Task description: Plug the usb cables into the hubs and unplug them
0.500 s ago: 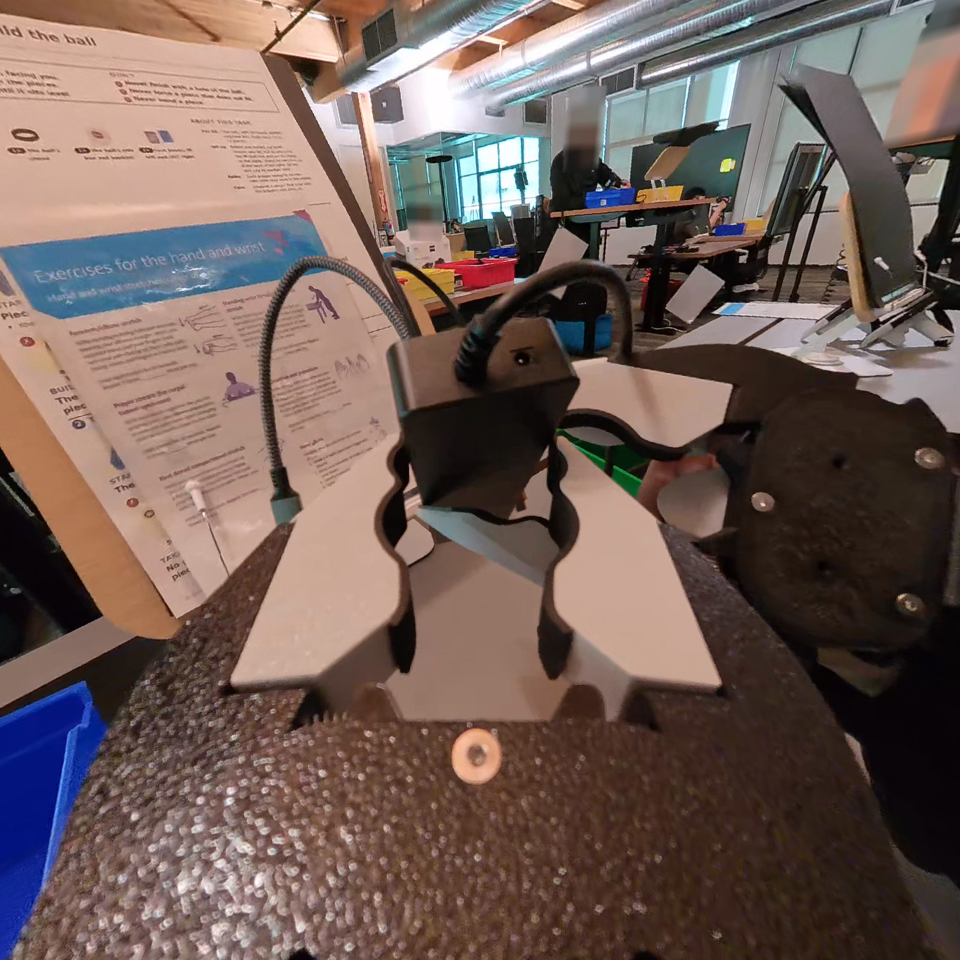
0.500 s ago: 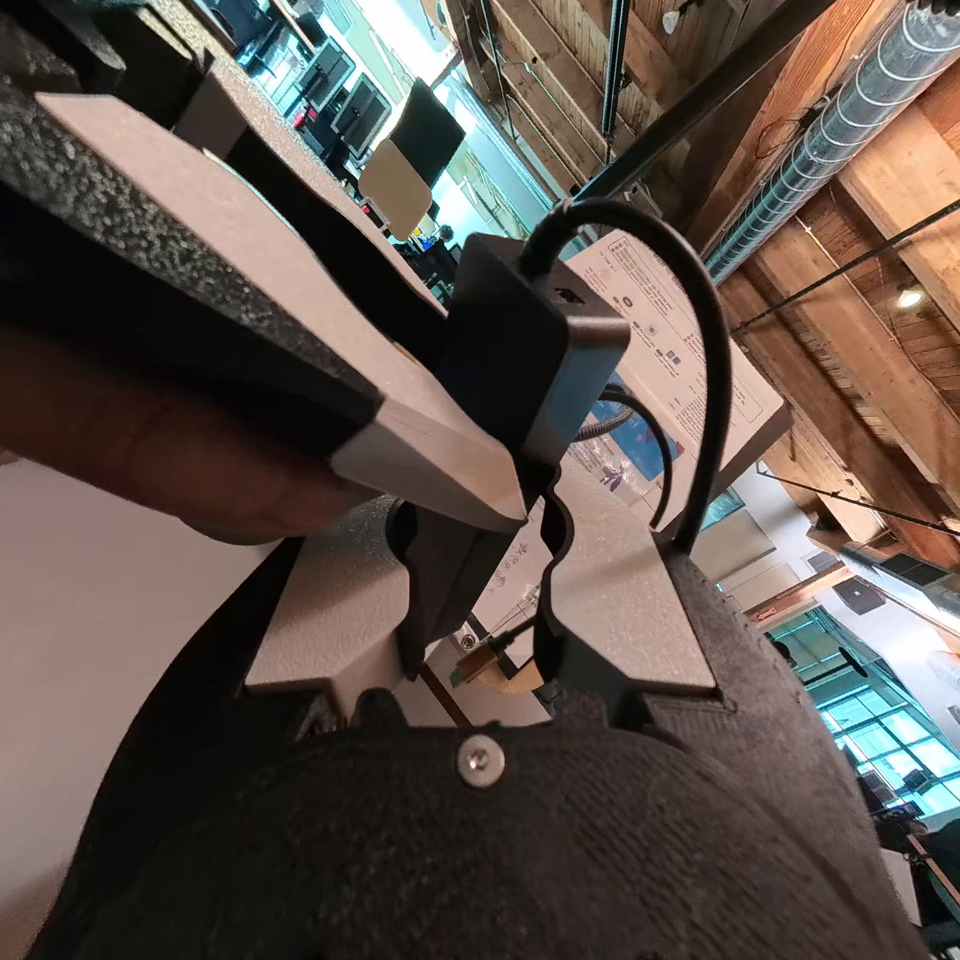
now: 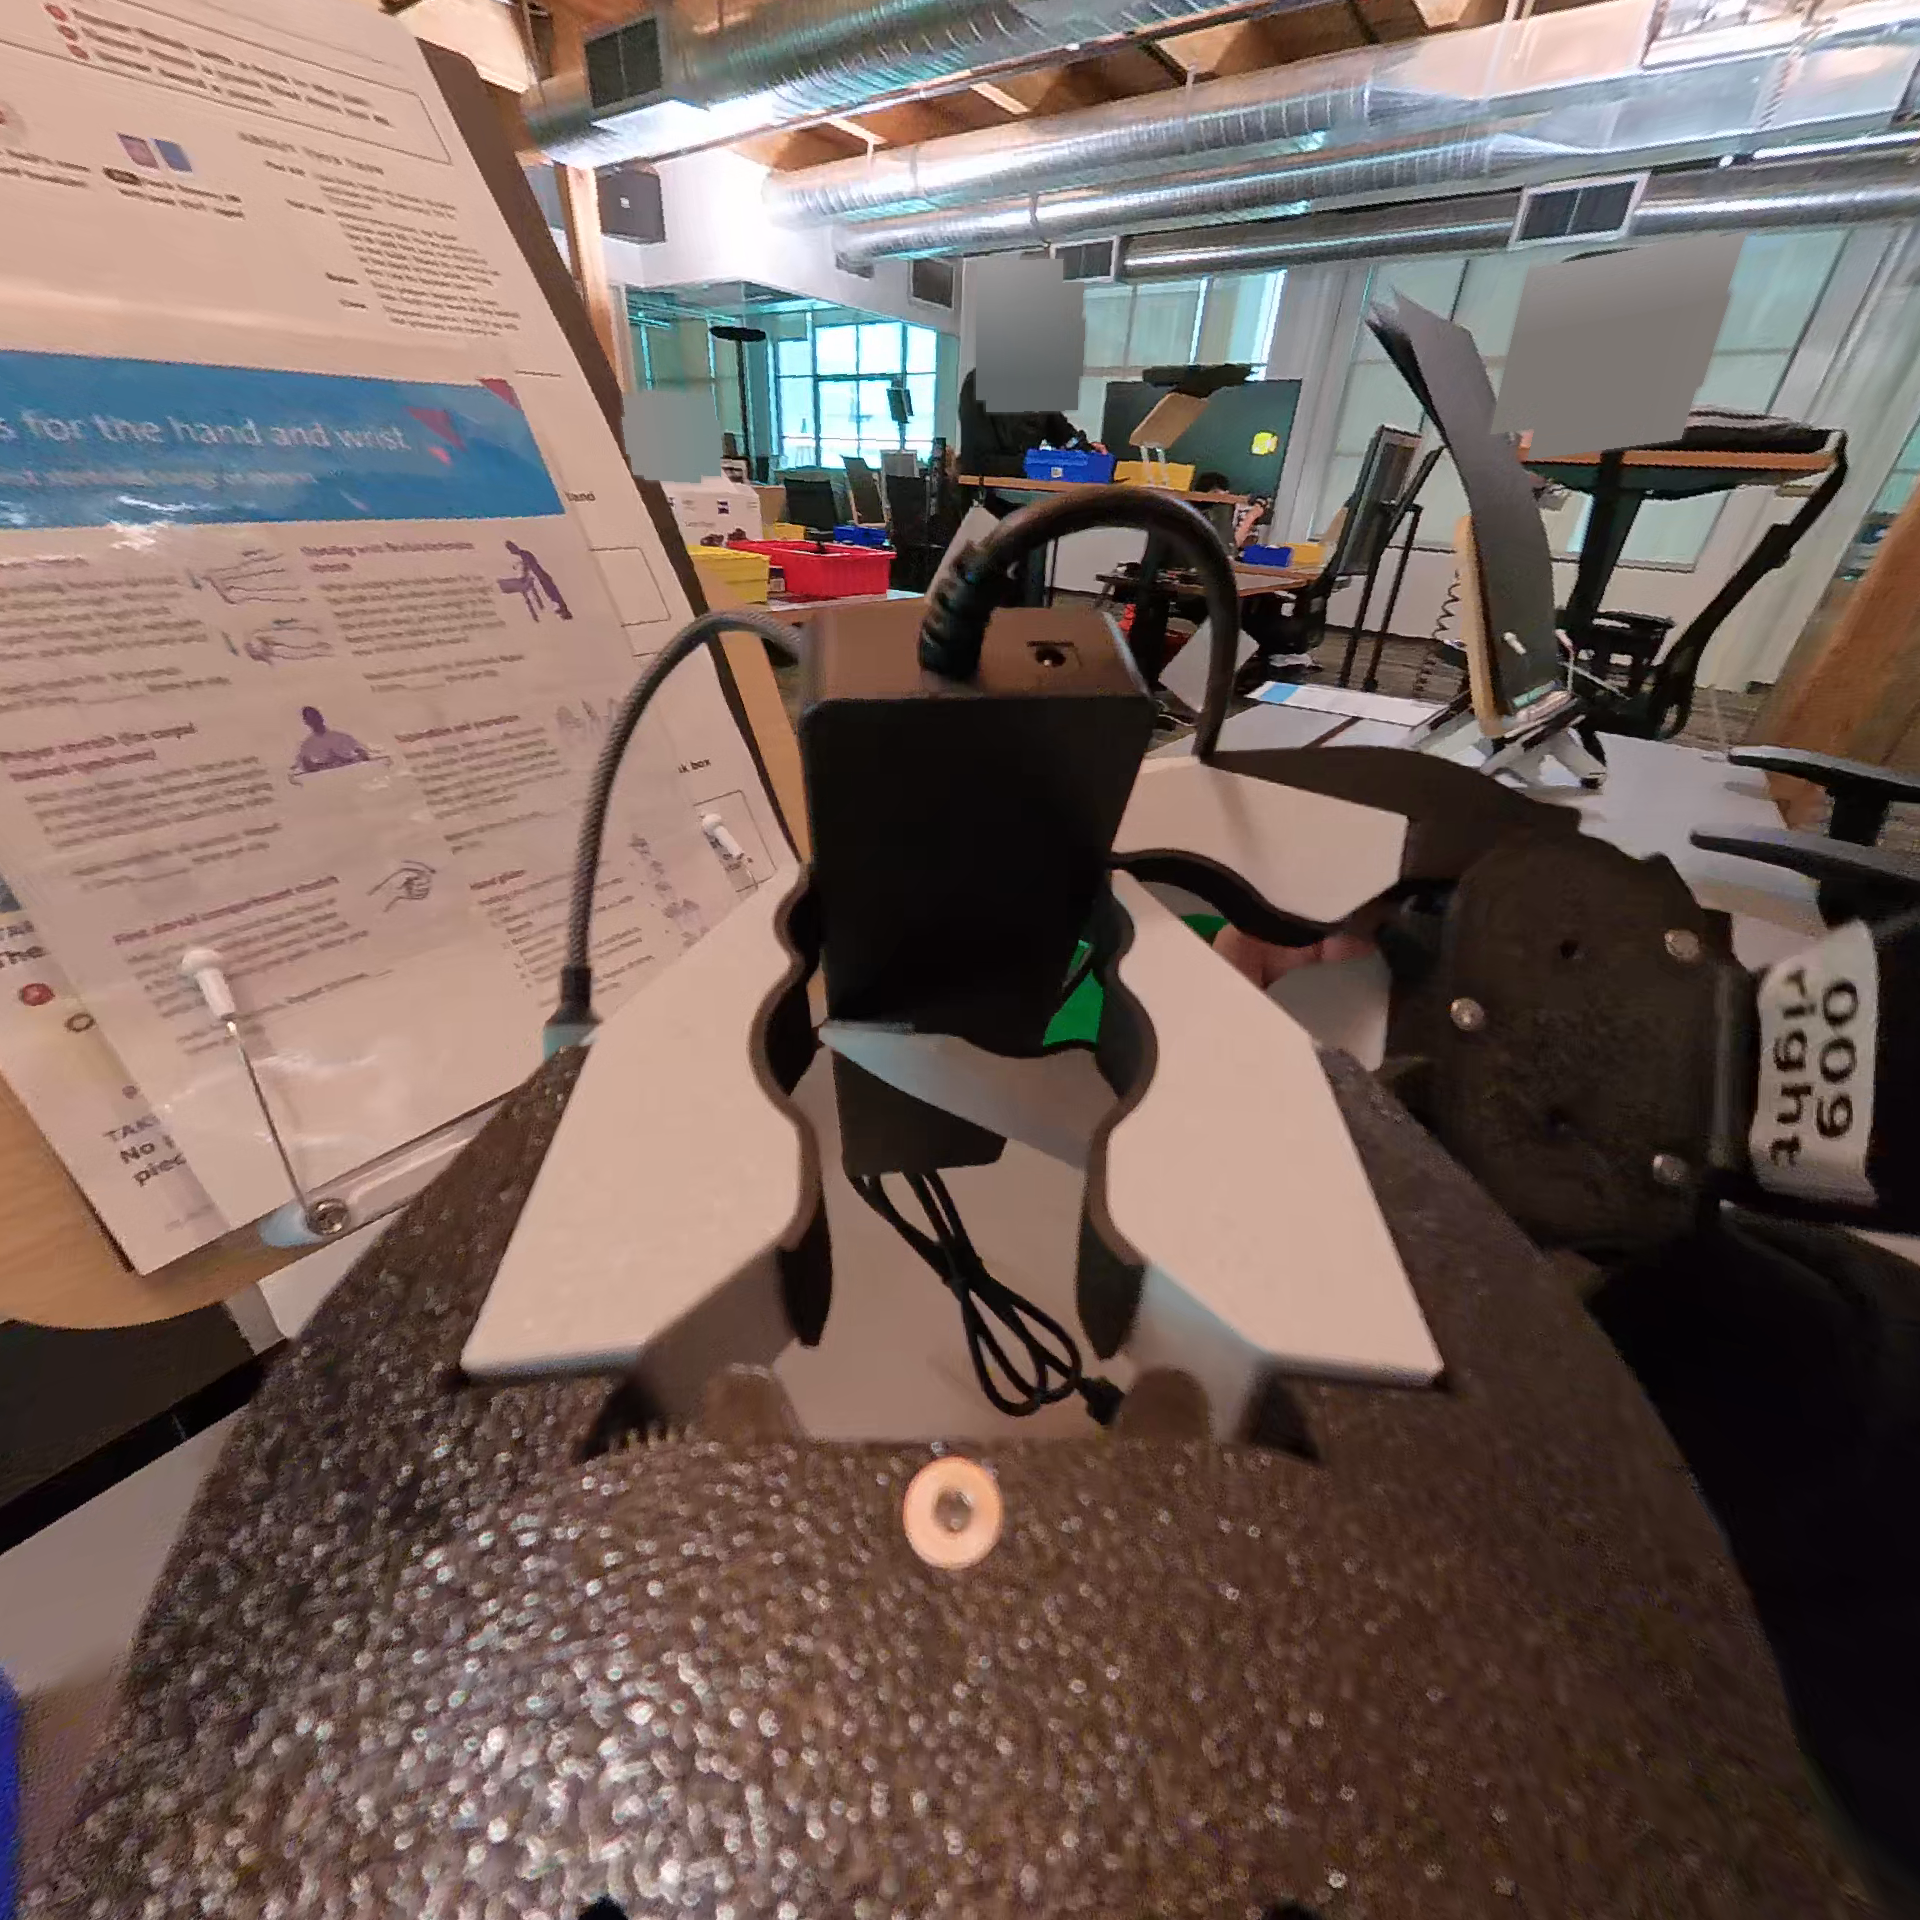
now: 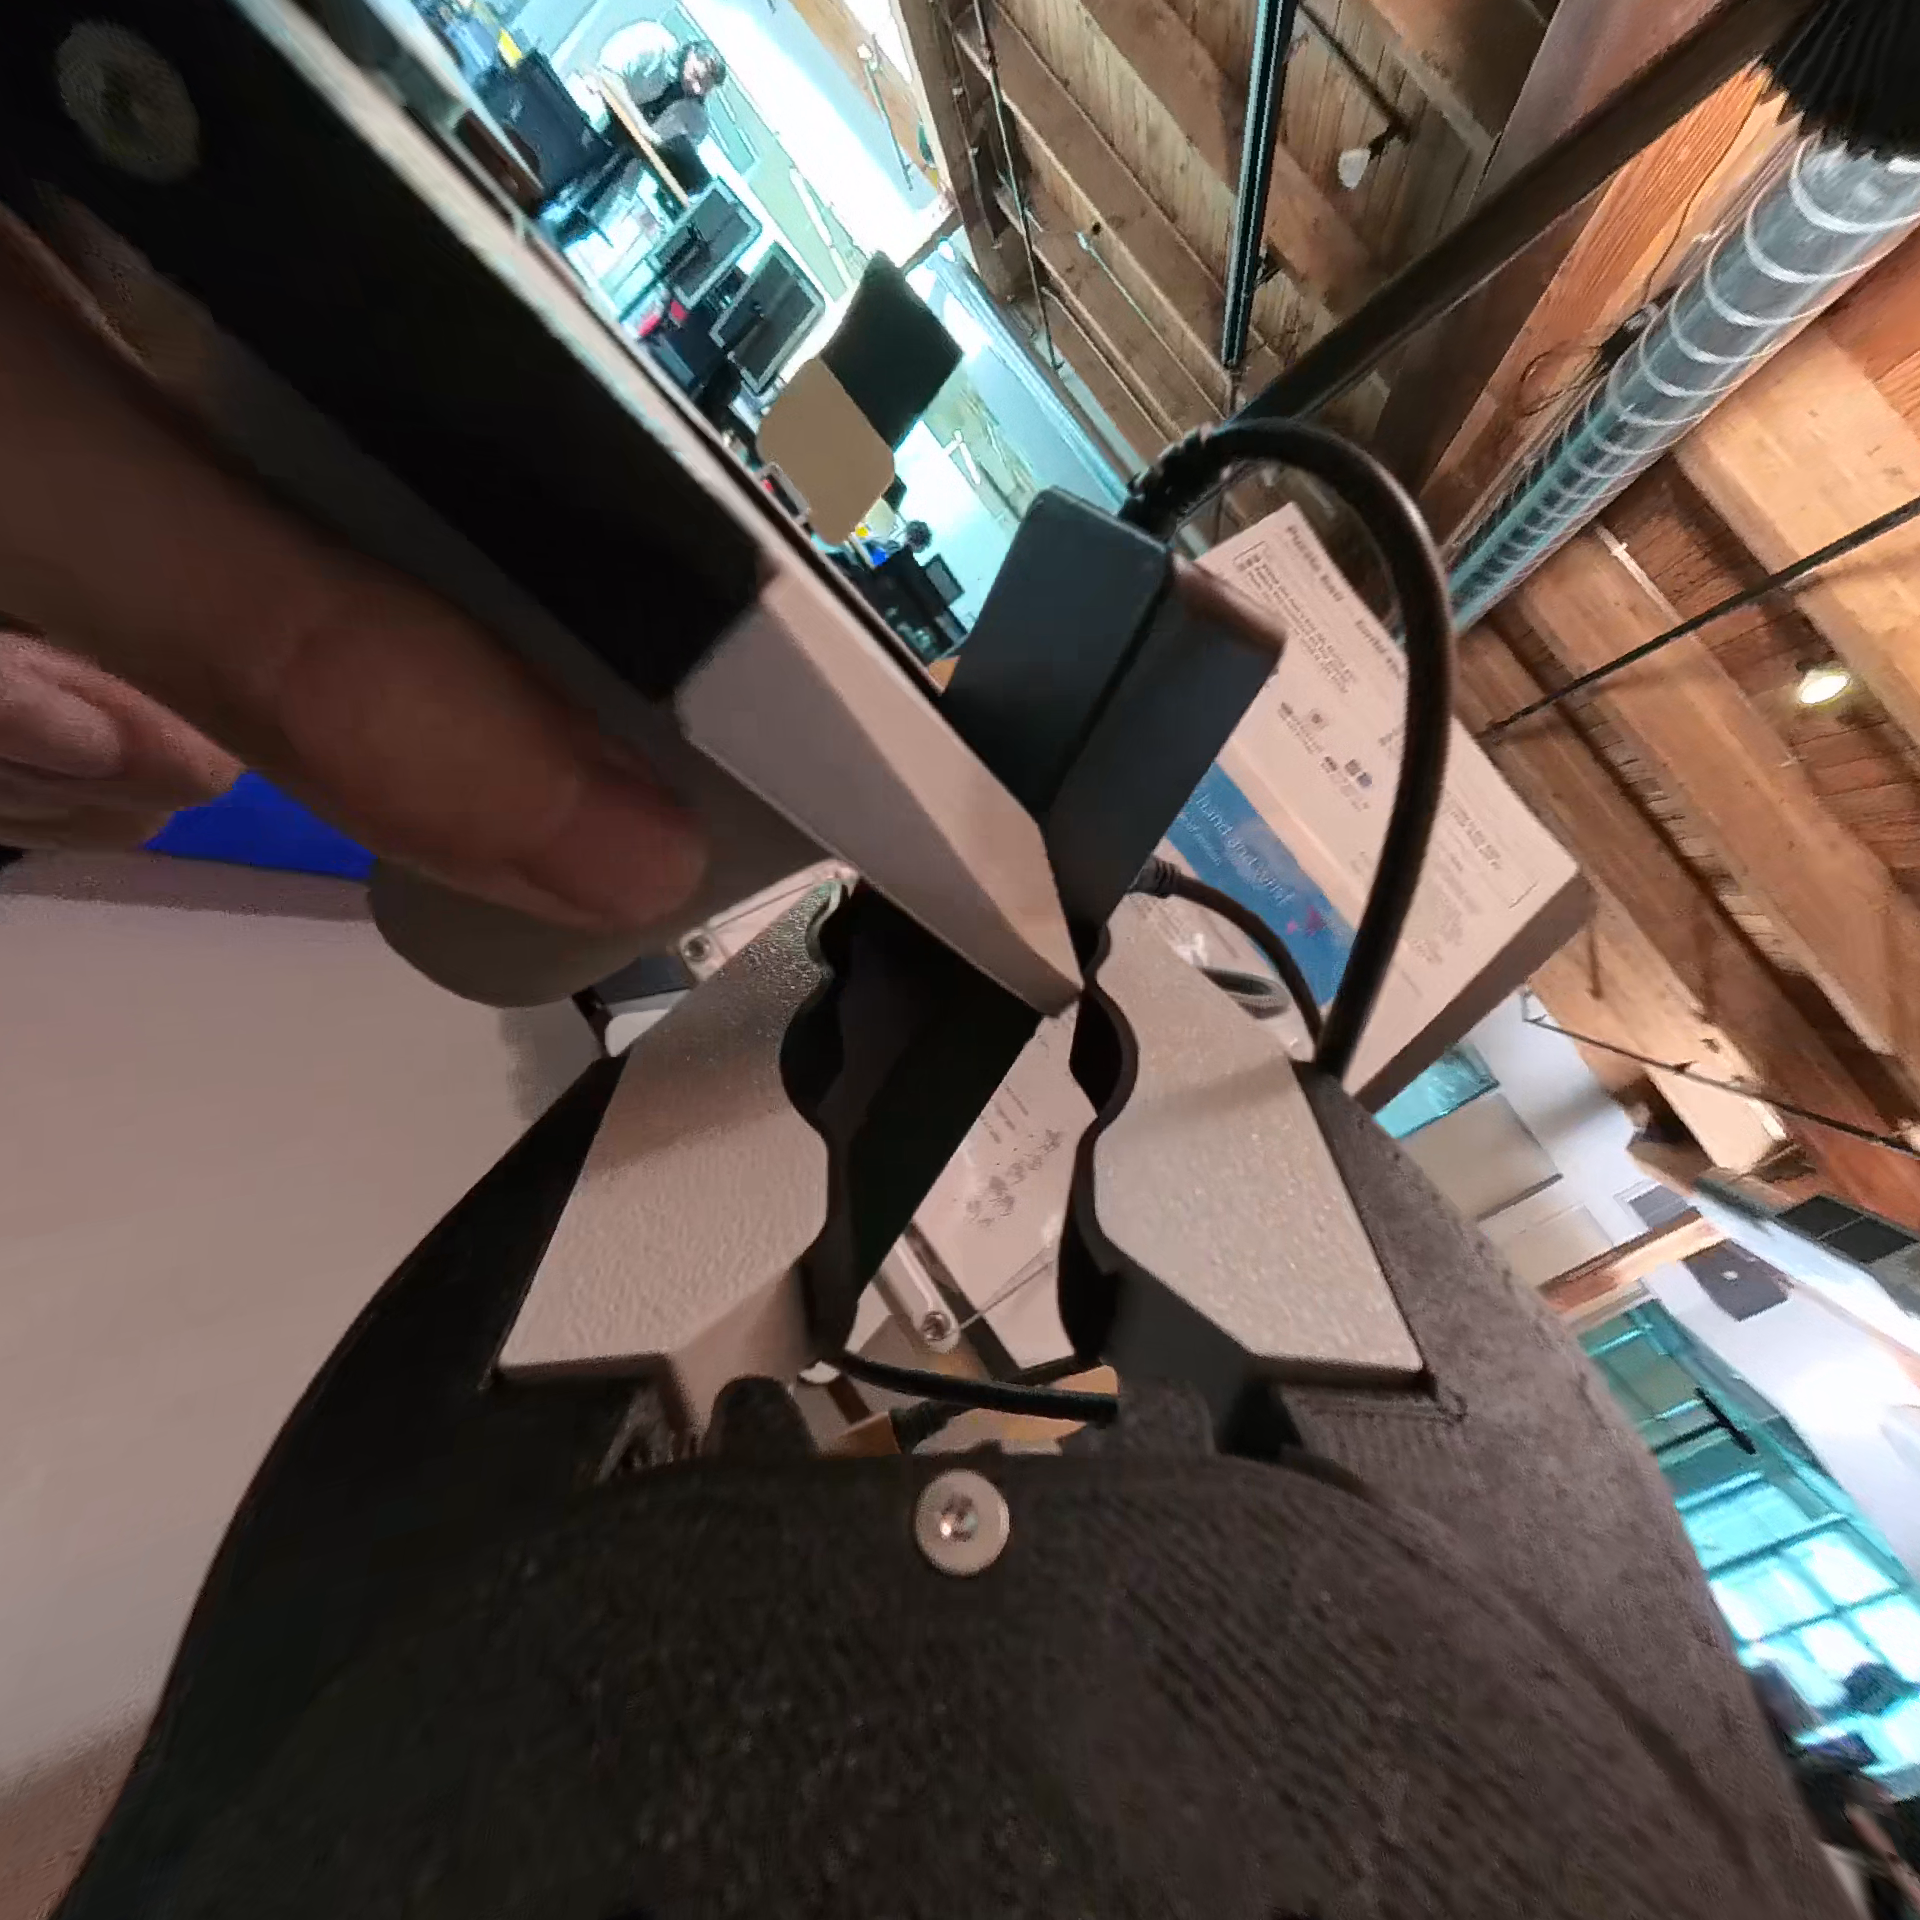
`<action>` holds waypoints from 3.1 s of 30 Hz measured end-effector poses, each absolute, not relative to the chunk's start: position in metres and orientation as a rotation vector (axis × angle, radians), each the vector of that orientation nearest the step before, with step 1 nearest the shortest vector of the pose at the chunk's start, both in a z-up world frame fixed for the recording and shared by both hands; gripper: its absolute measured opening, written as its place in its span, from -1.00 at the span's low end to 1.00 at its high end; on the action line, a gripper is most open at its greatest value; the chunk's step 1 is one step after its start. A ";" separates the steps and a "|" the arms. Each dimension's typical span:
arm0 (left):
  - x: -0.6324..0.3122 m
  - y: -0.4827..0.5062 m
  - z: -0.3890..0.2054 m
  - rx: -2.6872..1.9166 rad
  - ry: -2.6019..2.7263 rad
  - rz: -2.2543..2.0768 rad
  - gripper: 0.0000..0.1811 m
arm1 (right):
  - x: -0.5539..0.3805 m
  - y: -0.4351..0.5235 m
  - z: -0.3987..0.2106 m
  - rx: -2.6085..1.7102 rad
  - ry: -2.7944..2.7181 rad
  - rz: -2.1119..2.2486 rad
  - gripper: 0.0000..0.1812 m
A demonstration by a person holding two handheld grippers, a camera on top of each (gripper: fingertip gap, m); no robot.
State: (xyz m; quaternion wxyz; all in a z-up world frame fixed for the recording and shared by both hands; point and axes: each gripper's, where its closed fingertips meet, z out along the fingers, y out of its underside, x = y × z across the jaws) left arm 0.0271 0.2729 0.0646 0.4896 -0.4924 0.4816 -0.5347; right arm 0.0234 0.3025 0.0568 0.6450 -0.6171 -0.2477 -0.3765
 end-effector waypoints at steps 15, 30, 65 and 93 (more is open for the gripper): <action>0.019 0.279 0.072 -1.078 1.148 -1.382 -0.47 | 0.010 0.292 0.059 -1.335 -0.637 -0.654 -0.54; -0.009 0.256 0.079 -0.869 1.316 -1.733 -0.46 | -0.016 0.282 0.006 -1.605 -0.664 0.151 -0.36; 0.001 0.243 0.058 -0.936 1.462 -1.681 -0.32 | -0.051 0.289 -0.024 -1.768 -0.731 0.356 -0.38; 0.007 0.219 0.016 -0.765 1.736 -1.540 -0.32 | 0.003 0.243 0.022 -1.728 -0.666 0.202 -0.81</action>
